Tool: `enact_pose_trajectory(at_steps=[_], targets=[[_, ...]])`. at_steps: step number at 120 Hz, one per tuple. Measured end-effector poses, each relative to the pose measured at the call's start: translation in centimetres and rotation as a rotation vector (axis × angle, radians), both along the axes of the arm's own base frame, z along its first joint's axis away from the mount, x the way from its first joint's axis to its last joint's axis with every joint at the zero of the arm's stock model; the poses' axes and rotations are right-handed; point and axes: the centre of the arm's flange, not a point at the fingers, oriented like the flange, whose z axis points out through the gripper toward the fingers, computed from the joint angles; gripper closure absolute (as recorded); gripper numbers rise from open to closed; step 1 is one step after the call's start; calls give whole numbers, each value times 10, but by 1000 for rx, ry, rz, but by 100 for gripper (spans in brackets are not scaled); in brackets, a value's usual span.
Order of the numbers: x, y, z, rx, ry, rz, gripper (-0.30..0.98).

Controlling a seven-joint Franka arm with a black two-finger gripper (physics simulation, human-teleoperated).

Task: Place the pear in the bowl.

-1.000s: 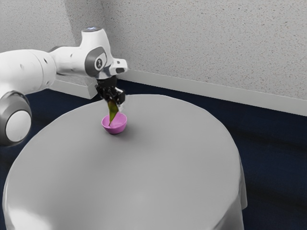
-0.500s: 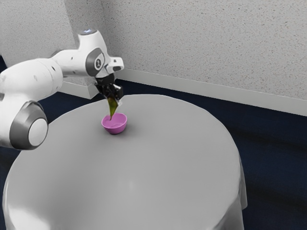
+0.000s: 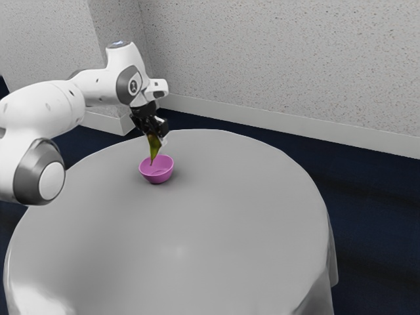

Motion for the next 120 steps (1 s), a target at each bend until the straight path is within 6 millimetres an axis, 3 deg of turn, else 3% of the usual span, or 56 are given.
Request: enact_pose_trajectory(at_steps=[20,48,84,94,107,120], targets=[[-7,0,-6,-15,40,-4,43],[-10,-1,-8,-27,59,-20,16],[-10,-6,-7,-35,63,-42,4],[-12,-11,16,-37,51,-54,3],[-26,-20,74,-42,37,-71,2],[-56,-66,117,-48,70,-130,1]])
